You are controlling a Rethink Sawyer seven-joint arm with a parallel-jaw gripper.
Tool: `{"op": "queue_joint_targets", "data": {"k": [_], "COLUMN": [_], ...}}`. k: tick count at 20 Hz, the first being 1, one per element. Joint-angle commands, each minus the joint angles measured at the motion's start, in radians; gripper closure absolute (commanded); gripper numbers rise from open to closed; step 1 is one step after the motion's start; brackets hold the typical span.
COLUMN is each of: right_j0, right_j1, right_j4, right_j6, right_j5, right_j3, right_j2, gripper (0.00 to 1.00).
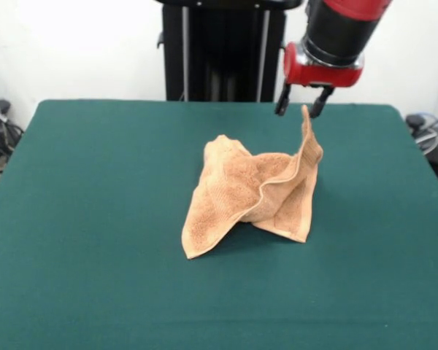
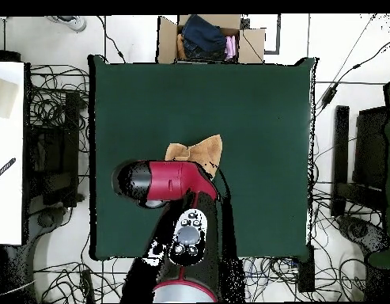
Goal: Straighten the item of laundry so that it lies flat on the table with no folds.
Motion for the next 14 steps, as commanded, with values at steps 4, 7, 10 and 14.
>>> {"op": "queue_joint_targets", "data": {"k": [4,7,10,14], "right_j0": [0.014,0.016,0.016,0.016], "right_j1": [0.020,0.023,0.023,0.025], "right_j4": [-0.003,-0.005,-0.006,-0.009], "right_j6": [0.139,0.140,0.140,0.136], "right_j5": [0.123,0.137,0.146,0.162], "right_j3": [-0.043,-0.053,-0.056,-0.067], "right_j2": [0.042,0.042,0.043,0.044], "gripper": [0.00,0.00,0.00,0.00]}}
